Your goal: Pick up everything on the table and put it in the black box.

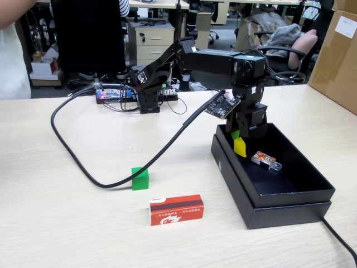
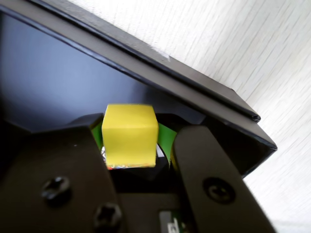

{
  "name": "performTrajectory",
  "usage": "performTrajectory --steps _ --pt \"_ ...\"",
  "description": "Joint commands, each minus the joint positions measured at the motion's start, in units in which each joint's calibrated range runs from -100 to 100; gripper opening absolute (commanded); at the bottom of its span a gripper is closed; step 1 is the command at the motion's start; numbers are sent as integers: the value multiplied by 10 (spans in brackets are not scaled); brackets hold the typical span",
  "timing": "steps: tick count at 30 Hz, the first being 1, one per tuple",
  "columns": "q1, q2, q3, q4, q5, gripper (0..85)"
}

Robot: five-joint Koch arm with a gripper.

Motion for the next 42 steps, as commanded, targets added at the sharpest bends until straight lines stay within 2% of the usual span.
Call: performTrajectory --steps 1,9,21,24,26,29,31,42 --pt "-3 -17 8 6 -4 294" --pt "-3 -33 10 6 -4 327" --pt "-42 -270 26 6 -4 348" --pt "-72 -310 6 6 -13 351" --pt "-100 -326 -33 6 -23 394" --pt "-129 -328 -70 6 -30 396" --pt "-146 -326 -97 6 -32 427" --pt "-212 -269 -202 12 -55 455"
